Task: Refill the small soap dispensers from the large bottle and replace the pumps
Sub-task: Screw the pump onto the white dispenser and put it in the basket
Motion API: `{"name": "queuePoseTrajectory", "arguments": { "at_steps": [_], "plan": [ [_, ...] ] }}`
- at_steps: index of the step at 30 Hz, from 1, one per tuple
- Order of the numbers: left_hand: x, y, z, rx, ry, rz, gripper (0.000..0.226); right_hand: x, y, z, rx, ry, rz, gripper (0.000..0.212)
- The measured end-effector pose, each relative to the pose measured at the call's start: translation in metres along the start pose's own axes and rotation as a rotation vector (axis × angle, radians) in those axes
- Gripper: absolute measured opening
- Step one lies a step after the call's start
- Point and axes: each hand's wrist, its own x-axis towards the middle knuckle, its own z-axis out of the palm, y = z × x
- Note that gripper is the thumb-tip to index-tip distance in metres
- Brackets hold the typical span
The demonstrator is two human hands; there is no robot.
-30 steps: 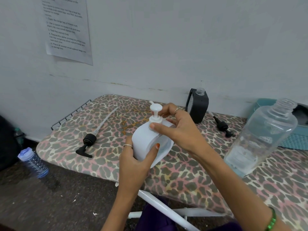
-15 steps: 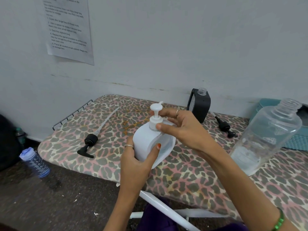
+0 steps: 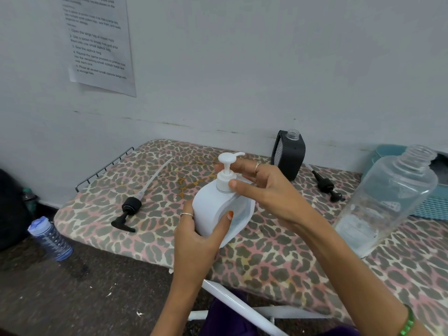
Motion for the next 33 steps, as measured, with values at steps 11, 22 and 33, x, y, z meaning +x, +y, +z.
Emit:
{"name": "queuePoseTrajectory", "arguments": {
  "at_steps": [11,22,33],
  "plan": [
    [0.000,-0.002,-0.001,-0.003,0.011,0.002,0.055,0.006,0.004,0.011,0.067,0.200,0.037,0.028],
    [0.000,-0.002,0.000,-0.007,0.025,-0.010,0.050,0.014,-0.013,-0.006,-0.070,-0.100,0.102,0.030],
    [0.000,-0.006,0.000,0.122,0.072,0.056,0.042,0.006,-0.015,0.016,-0.003,0.227,0.154,0.039]
  ]
}}
